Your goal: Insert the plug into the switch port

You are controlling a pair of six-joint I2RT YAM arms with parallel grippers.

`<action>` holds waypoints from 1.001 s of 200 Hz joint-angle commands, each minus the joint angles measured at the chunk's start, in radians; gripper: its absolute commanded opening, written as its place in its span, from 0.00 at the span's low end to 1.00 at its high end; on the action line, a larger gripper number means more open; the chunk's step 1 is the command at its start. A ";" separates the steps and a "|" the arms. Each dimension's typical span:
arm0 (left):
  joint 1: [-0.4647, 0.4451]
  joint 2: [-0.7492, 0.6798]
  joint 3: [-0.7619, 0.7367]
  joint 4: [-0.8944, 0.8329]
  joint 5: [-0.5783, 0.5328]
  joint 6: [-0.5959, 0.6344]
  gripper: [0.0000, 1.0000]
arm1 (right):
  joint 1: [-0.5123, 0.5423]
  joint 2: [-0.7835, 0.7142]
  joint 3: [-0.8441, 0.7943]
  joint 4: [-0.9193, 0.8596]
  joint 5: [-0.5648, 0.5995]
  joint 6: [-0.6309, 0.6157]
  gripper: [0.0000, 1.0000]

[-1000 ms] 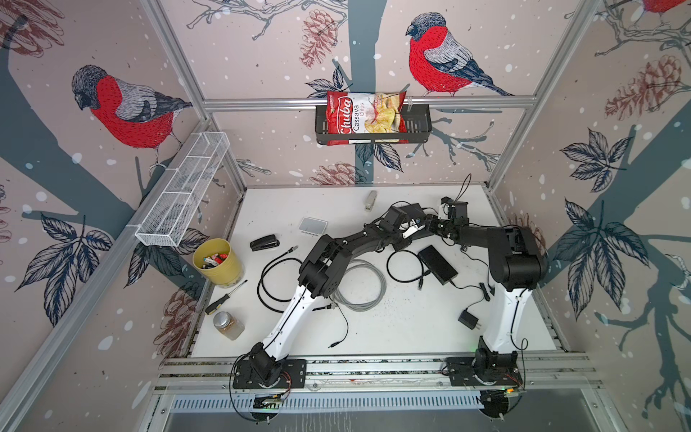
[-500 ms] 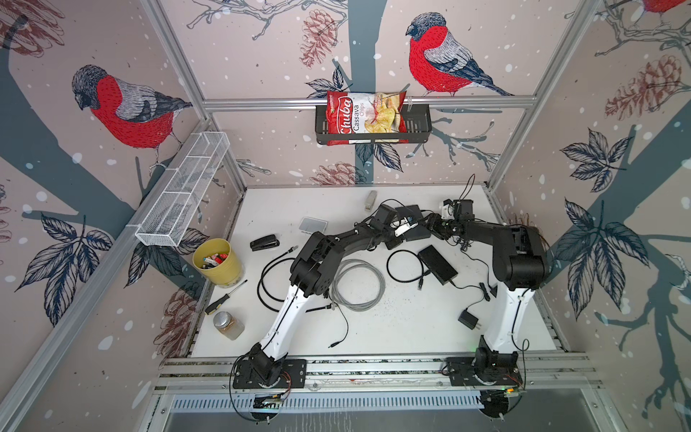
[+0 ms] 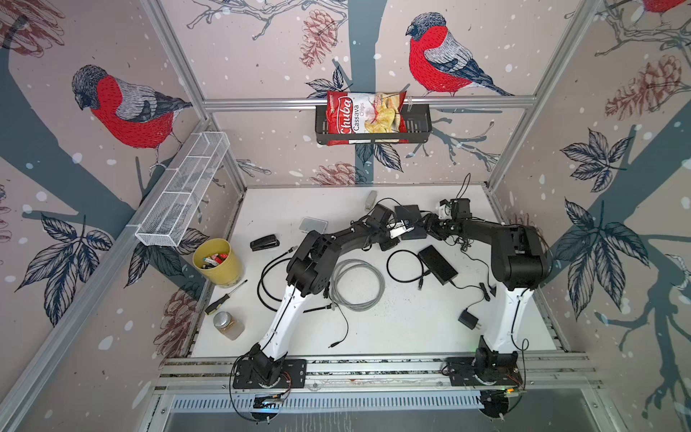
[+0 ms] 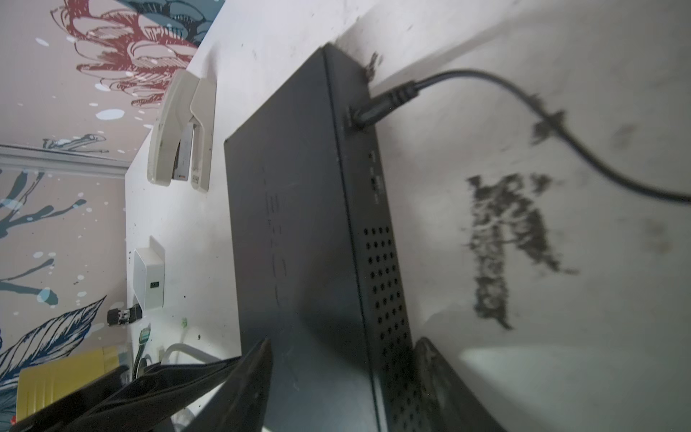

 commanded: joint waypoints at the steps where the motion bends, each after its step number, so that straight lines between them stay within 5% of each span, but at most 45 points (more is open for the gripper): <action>1: 0.000 0.025 0.047 -0.033 0.040 0.013 0.26 | 0.014 0.020 -0.009 -0.202 0.018 -0.017 0.62; 26: 0.001 0.037 0.073 -0.051 0.036 0.019 0.21 | 0.018 0.024 -0.003 -0.219 0.039 -0.029 0.62; 65: 0.008 0.004 0.057 -0.092 0.004 0.042 0.42 | 0.014 0.034 0.009 -0.234 0.065 -0.034 0.62; 92: 0.028 -0.027 0.042 -0.141 0.041 0.087 0.46 | 0.013 0.037 0.017 -0.240 0.074 -0.036 0.62; 200: 0.034 0.074 0.200 -0.269 0.065 0.113 0.15 | 0.023 0.035 0.010 -0.243 0.070 -0.043 0.62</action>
